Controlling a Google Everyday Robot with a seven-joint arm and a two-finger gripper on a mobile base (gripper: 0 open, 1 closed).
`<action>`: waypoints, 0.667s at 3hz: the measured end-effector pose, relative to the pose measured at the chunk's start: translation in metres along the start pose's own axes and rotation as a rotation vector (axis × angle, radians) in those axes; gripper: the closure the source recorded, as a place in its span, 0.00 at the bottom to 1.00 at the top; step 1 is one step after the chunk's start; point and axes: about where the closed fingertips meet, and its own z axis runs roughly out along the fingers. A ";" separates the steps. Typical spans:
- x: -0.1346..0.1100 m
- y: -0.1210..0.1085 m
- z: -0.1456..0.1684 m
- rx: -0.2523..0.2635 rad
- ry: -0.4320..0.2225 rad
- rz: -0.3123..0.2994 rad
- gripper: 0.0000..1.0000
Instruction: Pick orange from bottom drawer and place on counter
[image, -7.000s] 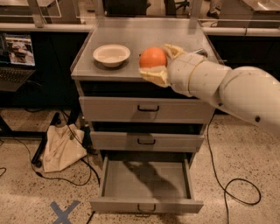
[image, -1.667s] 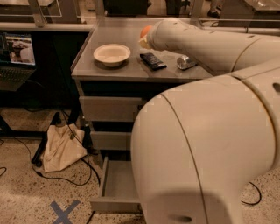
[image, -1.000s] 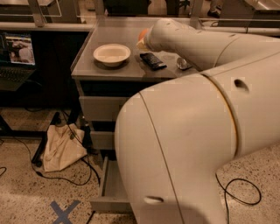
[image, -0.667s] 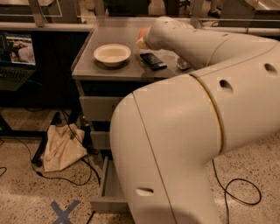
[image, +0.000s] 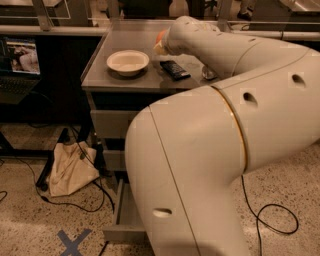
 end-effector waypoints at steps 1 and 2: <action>0.000 0.000 0.000 0.000 0.000 0.000 0.58; 0.000 0.000 0.000 0.000 0.000 0.000 0.35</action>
Offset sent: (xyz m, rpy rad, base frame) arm 0.0000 0.0000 0.0000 0.0000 0.0000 0.0000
